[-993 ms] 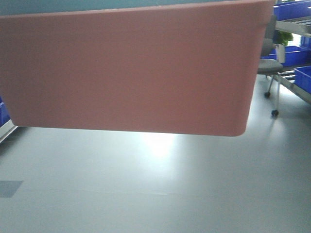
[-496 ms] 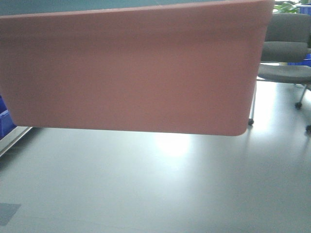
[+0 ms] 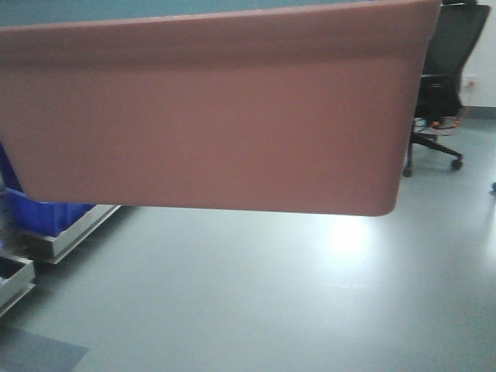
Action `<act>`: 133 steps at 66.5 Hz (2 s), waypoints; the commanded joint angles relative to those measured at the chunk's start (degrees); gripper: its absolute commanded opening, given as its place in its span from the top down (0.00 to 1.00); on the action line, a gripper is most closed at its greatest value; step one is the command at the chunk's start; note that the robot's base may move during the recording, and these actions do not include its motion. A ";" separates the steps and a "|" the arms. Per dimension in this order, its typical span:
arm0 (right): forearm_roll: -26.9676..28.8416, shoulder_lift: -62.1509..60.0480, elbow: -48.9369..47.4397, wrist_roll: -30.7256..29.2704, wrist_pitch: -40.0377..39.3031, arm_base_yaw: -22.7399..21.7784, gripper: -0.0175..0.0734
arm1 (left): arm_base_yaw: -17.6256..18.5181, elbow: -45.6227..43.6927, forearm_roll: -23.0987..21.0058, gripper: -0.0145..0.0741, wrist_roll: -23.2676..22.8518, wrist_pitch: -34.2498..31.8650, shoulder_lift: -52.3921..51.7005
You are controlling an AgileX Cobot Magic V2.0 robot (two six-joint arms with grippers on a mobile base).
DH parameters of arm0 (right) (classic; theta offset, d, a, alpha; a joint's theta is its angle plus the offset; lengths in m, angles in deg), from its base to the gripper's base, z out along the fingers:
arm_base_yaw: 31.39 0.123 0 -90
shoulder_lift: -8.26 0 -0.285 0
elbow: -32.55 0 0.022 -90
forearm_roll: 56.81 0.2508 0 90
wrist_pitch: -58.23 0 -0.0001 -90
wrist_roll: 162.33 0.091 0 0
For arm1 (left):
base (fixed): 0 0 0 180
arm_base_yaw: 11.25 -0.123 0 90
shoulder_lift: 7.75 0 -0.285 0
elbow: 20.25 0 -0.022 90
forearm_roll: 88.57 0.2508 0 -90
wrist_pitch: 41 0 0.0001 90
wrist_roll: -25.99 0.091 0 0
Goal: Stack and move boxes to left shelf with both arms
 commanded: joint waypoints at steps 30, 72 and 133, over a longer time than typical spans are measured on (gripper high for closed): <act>4.37 -2.20 -2.50 0.19 -13.79 1.90 0.75 | 2.78 -2.68 -7.96 0.85 -0.02 -11.82 -2.75; 4.37 -2.20 -2.50 0.19 -13.79 1.90 0.75 | 2.78 -2.68 -7.96 0.85 -0.02 -11.82 -2.75; 4.37 -2.20 -2.50 0.19 -13.79 1.90 0.75 | 2.78 -2.68 -7.96 0.85 -0.02 -11.82 -2.75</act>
